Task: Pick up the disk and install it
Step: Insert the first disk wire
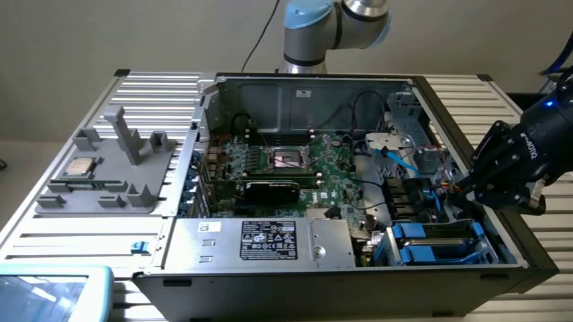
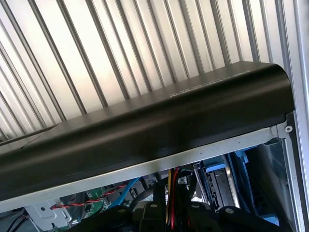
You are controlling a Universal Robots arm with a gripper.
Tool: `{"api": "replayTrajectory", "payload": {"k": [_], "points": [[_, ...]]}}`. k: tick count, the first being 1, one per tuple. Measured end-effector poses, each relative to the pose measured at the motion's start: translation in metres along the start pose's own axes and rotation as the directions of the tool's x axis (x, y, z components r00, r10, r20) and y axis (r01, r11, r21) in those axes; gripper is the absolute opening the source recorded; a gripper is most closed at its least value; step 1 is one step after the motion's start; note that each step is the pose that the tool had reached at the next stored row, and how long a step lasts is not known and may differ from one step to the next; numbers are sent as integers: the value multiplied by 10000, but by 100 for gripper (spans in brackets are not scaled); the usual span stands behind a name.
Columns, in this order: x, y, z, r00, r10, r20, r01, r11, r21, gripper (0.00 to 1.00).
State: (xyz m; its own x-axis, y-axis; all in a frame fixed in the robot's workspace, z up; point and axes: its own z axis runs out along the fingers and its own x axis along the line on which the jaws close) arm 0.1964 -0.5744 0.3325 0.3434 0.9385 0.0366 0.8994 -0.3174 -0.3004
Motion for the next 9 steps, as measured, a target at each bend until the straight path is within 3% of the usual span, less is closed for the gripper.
{"api": "replayTrajectory", "payload": {"k": [9], "points": [[0, -1, 0, 10000, 0, 0, 0, 10000, 0, 17]]}}
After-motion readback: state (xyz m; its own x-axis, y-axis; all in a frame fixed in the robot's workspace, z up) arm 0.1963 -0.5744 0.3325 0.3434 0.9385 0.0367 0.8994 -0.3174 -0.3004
